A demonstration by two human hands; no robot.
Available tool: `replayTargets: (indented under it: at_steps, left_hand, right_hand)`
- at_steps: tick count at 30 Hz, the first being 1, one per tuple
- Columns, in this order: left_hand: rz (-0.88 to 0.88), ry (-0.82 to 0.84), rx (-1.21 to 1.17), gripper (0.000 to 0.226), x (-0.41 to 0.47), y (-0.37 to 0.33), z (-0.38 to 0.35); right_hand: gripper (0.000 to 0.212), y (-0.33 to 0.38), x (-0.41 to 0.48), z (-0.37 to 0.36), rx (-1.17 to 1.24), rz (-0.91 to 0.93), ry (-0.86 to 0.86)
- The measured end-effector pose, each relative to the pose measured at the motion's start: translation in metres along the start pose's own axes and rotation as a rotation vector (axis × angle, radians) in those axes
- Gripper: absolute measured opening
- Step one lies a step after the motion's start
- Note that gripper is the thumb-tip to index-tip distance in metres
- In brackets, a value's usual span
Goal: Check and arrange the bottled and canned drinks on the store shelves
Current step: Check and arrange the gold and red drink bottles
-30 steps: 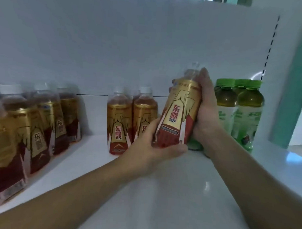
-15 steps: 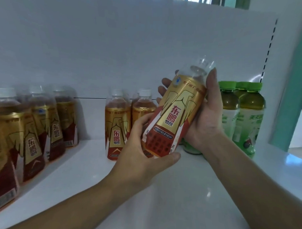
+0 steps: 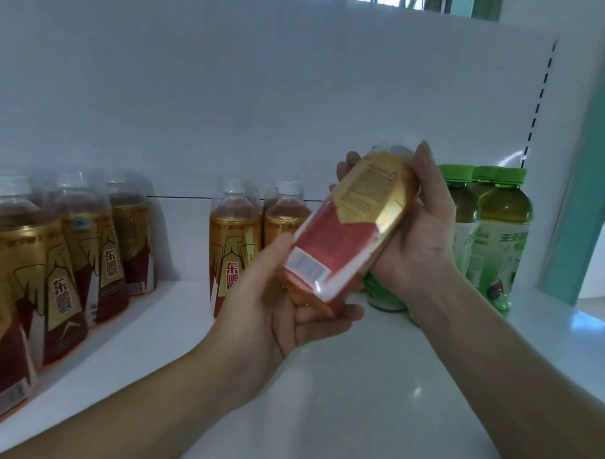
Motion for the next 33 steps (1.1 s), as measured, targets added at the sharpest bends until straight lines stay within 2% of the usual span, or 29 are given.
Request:
replayTargets:
  at_steps: [2,3,5,8,10,11,13,16,17,19,20,21,22,24,26,28,31,33]
  left_hand:
    - [0.043,-0.037,-0.069,0.060,0.001,0.003,0.001]
    - [0.034,-0.066,-0.072,0.056,0.001,0.003,0.002]
    - [0.003,-0.123,-0.040,0.048,0.001,0.003,0.003]
    - [0.007,-0.159,0.051,0.069,0.001,0.003,0.005]
    - [0.045,-0.147,-0.044,0.061,0.003,0.005,0.009]
    - [0.106,-0.114,-0.131,0.056,0.002,0.011,0.008]
    - [0.224,-0.076,-0.240,0.062,-0.001,0.019,0.005]
    - [0.216,-0.109,-0.156,0.063,0.001,0.017,0.000]
    - [0.180,-0.126,-0.104,0.056,0.004,0.008,-0.005]
    - [0.097,-0.153,0.036,0.042,0.014,-0.011,-0.009]
    - [0.048,-0.156,0.079,0.051,0.016,-0.015,-0.011]
    - [0.045,-0.171,0.111,0.065,0.017,-0.015,-0.010]
    - [0.058,-0.189,0.102,0.068,0.012,-0.011,-0.008]
    - [0.109,-0.172,-0.058,0.060,-0.002,0.004,0.000]
    - [0.202,-0.118,-0.171,0.061,-0.006,0.014,0.001]
    - [0.230,-0.105,-0.069,0.065,-0.003,0.016,0.002]
    - [0.095,-0.133,0.050,0.062,0.000,0.008,0.002]
    - [0.045,-0.155,0.168,0.069,0.000,0.005,0.004]
  right_hand:
    - [0.039,0.003,-0.004,-0.001,-0.050,0.011,-0.073]
    - [0.034,0.003,-0.005,-0.001,-0.078,0.011,-0.116]
    - [0.039,0.002,-0.007,-0.001,-0.124,0.020,-0.167]
    - [0.055,0.000,-0.005,0.000,-0.160,0.043,-0.165]
    - [0.060,-0.002,-0.003,0.000,-0.134,0.013,-0.142]
    - [0.053,-0.002,-0.003,-0.001,-0.109,0.003,-0.116]
    - [0.042,-0.001,-0.006,-0.006,-0.097,-0.001,-0.044]
    - [0.022,-0.003,-0.008,-0.008,-0.187,-0.017,-0.039]
    - [0.024,-0.002,-0.008,-0.006,-0.194,-0.017,-0.080]
    - [0.053,0.000,-0.006,-0.001,-0.189,0.002,-0.168]
    - [0.065,0.000,-0.005,0.001,-0.192,0.003,-0.198]
    - [0.068,0.000,-0.006,0.002,-0.198,0.000,-0.214]
    - [0.064,-0.001,-0.006,0.002,-0.194,-0.016,-0.208]
    - [0.051,-0.003,-0.005,0.000,-0.148,-0.041,-0.161]
    - [0.055,-0.003,-0.004,-0.004,-0.122,-0.032,-0.105]
    - [0.056,-0.004,-0.004,-0.004,-0.150,-0.037,-0.124]
    - [0.040,0.000,-0.005,0.000,-0.200,-0.018,-0.169]
    - [0.035,0.002,-0.003,0.002,-0.241,0.012,-0.171]
Point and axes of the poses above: each hand's wrist, its own x-axis towards the middle knuckle, its own z-axis out of the back of the hand, y = z × x, the point moved 6 cm from there along x, towards the middle knuckle, and after that the axes turned 6 degrees about y, right-handed, at the moved point
